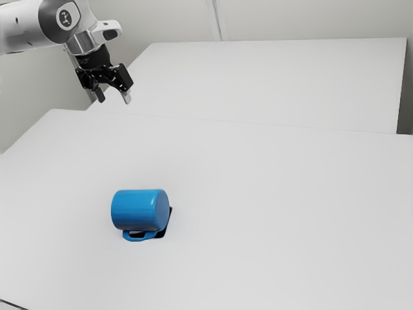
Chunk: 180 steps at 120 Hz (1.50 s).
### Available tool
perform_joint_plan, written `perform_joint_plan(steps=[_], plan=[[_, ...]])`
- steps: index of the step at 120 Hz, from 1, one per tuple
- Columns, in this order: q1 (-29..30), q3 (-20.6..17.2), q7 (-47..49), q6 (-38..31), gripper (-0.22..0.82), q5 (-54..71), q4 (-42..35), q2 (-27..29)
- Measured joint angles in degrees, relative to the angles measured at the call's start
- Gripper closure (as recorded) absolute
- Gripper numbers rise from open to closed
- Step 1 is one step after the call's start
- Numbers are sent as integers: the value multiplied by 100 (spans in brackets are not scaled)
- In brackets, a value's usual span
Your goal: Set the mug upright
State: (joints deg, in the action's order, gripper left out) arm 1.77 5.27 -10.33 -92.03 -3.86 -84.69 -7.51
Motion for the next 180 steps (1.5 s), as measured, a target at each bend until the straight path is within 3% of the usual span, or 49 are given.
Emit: perform_joint_plan(steps=[35, 51, 66, 92, 112, 180], plan=[[35, 9, -8, 51, 0, -43, -109, 51], [4, 62, -34, 85, 0, -382, -690, 519], [-197, 459, -222, 152, 0, -1164, -1552, 1053], [1061, 876, -875, 275, 0, -2348, -2432, 1167], [1172, 1245, -1476, 315, 0, -2996, -2997, 1020], [1491, 1283, -3390, 64, 0, -5033, -4342, -50]])
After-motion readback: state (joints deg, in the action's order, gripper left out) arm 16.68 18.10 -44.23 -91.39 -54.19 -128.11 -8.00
